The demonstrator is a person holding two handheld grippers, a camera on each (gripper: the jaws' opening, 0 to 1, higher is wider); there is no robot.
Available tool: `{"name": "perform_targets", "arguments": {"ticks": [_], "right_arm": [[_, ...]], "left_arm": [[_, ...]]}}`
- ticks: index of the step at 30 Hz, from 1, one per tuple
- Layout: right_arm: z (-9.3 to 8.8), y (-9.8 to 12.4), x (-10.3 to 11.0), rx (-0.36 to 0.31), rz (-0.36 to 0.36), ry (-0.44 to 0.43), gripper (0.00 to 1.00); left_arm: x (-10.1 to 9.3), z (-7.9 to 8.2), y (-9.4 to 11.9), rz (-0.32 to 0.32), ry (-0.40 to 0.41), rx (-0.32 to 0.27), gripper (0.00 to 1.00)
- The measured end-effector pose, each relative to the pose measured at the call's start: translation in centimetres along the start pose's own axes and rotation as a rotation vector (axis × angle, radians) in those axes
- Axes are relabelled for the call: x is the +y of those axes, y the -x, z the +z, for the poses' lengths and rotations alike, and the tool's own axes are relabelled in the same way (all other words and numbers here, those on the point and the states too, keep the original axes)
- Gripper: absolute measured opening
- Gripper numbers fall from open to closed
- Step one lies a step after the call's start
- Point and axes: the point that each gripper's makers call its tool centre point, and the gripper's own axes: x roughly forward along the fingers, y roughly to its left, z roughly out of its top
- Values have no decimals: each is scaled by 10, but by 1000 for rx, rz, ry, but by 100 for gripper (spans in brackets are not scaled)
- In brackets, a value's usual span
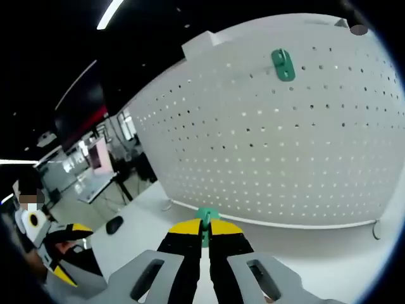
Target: Insert the hook assembly into the mounting plate slot until the hook locks in place.
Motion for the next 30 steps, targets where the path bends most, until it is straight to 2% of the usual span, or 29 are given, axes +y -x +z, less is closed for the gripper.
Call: {"name": "perform_targets", "arguments": {"ticks": [7,13,14,26,30], "right_arm": [[18,18,2,-93,-18,53,1],[33,33,-2,-181,-32,56,1],[39,37,-3,-216,-34,67,1],[79,69,-13,-390,-85,118,1],[97,83,-19,-466,-118,167,1]], "left_arm": [[-1,0,0,-3,5,-1,73],[-1,0,0,-1,11,-4,73],[-1,0,0,-1,13,-5,73],[0,4,1,6,11,-2,72],[1,8,3,9,-2,-5,72]]}}
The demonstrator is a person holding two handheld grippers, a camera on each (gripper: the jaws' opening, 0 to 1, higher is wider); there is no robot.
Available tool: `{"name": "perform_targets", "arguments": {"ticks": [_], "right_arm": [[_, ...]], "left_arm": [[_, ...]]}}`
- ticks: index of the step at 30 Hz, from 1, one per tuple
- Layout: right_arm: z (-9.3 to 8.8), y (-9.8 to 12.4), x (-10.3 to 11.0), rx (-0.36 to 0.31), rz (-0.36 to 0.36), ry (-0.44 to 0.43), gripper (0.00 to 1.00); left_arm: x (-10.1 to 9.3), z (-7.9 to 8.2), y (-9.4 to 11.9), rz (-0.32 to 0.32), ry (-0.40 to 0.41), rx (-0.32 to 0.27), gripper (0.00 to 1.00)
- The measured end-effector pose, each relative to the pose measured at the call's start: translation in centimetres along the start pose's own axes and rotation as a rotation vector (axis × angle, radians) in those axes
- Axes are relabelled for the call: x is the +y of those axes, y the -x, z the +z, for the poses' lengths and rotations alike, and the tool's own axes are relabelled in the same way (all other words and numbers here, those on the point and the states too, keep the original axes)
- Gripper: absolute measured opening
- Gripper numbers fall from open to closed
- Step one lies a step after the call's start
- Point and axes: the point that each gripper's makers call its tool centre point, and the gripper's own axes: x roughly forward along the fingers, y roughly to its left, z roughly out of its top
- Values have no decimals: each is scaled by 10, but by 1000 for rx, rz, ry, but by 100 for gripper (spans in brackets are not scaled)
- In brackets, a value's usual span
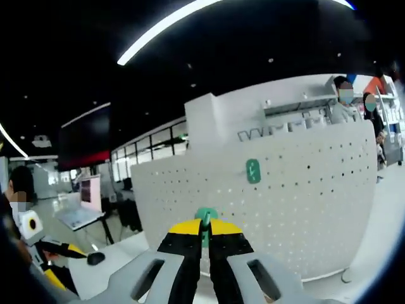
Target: Insert the hook assembly into the mounting plate slot until the hook locks in place.
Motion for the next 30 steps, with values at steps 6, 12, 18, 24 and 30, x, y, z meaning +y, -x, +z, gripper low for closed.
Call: {"name": "perform_targets", "arguments": {"ticks": [6,12,18,24,30], "right_arm": [[28,6,-15,-83,-47,51,1],[52,11,-31,-158,-100,126,1],[70,10,-44,-216,-160,216,1],[81,5,-50,-276,-200,308,1],[85,0,-53,-310,-235,359,1]], "left_arm": [[3,3,2,11,-5,-5,72],[1,0,1,9,-2,-3,73],[2,0,1,7,3,-7,72],[3,0,1,4,9,-8,72],[2,-2,2,-3,19,-8,72]]}}
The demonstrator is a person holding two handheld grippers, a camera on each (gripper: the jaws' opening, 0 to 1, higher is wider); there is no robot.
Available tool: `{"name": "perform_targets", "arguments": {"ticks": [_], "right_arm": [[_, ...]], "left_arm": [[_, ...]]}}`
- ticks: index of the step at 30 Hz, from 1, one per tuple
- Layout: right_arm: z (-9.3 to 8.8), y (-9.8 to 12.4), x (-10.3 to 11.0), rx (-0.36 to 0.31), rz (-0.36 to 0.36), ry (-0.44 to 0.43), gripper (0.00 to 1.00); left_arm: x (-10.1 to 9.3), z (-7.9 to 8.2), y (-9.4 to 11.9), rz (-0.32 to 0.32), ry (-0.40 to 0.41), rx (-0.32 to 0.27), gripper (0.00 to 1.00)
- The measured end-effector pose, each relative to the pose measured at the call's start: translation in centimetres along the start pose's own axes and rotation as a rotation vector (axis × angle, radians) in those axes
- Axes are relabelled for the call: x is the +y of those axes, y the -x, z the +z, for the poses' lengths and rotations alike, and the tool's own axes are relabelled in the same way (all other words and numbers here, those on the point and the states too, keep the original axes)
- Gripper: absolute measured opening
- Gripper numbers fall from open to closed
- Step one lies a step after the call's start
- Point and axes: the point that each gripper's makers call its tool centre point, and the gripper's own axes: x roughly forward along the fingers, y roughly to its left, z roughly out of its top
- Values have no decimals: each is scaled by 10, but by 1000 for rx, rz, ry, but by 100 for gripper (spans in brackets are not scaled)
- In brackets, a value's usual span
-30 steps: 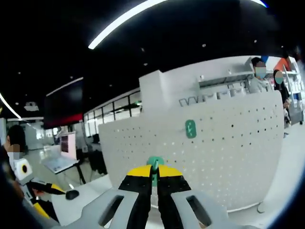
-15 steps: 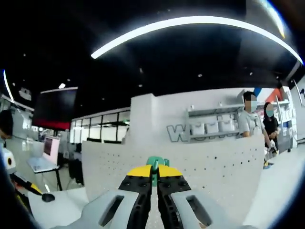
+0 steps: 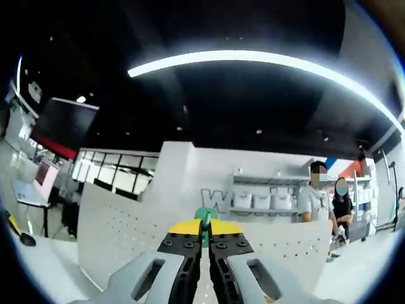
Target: Insert the hook assembly into the mounting plate slot until the hook locks in place.
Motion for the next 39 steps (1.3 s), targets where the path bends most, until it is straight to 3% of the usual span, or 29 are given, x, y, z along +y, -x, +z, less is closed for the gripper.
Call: {"name": "perform_targets", "arguments": {"ticks": [14,23,39], "right_arm": [[-24,-27,-15,-8,-51,60,1],[-36,-45,-14,-1,-52,117,1],[-55,-59,-18,11,-73,71,1]], "left_arm": [[3,0,0,3,16,-6,72],[4,-5,-2,8,29,6,72],[6,-6,-2,23,38,21,72]]}}
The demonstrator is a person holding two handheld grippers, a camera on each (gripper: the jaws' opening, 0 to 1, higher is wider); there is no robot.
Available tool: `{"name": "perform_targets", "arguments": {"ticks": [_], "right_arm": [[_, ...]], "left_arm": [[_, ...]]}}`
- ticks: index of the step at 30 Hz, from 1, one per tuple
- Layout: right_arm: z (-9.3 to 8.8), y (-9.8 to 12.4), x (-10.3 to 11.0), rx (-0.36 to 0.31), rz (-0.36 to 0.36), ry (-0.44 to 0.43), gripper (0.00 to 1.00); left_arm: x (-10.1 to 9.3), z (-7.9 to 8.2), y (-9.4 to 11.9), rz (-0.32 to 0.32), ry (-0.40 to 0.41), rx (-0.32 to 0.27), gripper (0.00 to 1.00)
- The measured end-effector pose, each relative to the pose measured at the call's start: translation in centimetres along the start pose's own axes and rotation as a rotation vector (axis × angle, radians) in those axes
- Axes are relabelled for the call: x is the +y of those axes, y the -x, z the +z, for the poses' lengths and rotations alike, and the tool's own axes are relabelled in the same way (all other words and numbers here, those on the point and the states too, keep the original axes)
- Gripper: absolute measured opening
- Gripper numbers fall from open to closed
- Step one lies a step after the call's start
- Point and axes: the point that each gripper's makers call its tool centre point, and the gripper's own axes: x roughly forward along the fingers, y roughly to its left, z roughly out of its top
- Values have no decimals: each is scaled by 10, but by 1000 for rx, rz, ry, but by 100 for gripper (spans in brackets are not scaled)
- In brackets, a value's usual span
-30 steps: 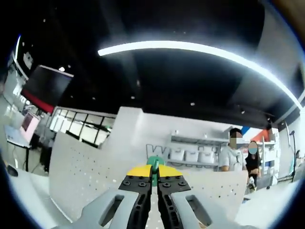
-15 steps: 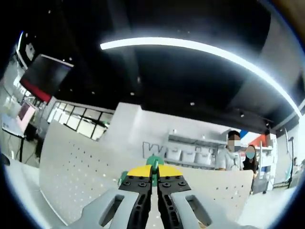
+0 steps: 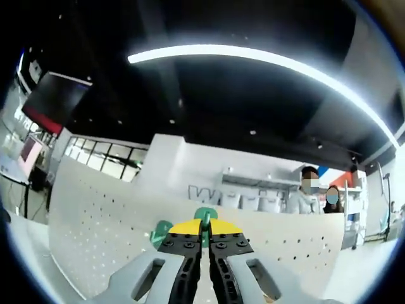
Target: Insert the hook assembly into the mounting plate slot until the hook locks in place.
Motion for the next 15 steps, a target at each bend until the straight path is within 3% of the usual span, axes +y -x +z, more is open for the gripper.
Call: {"name": "perform_targets", "arguments": {"ticks": [15], "right_arm": [[-16,-6,-2,23,-12,-27,1]], "left_arm": [[2,-4,-2,10,8,13,71]]}}
